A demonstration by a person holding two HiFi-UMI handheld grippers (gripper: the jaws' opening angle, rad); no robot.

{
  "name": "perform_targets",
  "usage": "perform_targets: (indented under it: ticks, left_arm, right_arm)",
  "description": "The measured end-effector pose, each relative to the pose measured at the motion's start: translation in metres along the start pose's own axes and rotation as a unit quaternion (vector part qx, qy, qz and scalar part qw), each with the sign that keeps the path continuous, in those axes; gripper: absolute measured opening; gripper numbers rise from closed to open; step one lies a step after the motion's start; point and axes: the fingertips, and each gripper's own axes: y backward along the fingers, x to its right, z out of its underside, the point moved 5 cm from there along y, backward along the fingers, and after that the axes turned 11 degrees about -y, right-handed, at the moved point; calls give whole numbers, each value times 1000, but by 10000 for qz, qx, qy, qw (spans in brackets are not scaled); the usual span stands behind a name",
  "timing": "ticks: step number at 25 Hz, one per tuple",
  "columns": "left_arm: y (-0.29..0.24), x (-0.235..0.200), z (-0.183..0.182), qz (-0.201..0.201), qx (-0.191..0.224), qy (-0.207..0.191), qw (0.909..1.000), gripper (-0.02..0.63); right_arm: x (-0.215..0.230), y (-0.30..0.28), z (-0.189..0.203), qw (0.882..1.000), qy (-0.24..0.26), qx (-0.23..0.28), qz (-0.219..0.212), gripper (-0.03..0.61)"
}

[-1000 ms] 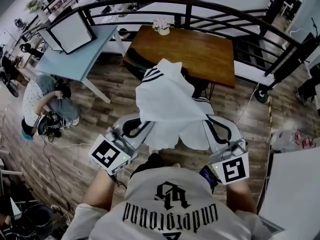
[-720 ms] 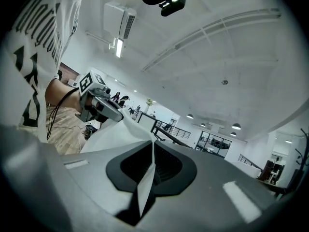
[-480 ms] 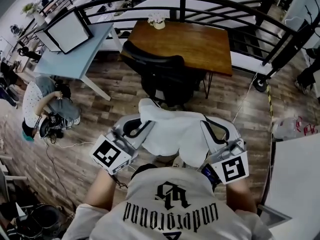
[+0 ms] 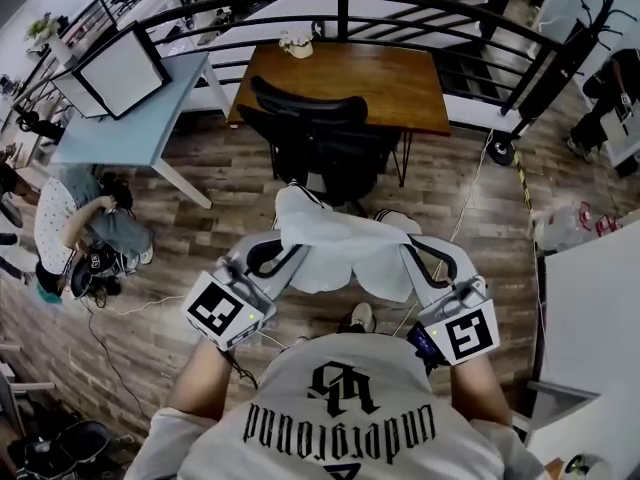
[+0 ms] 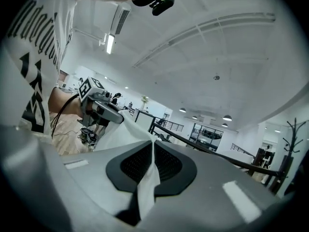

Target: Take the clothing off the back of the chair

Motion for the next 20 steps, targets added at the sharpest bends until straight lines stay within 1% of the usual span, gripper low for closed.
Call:
perform_targets:
  ticks: [12,20]
  left_arm:
    - [117,20,21,235,-55,17,9997,69]
    - [165,31,31,249,-38,-28,9997,69]
  right_arm:
    - [-121,-4,0,9990,-404,-125,110,17]
    - [-173,-2,-1,9988,-439,-144,148,17]
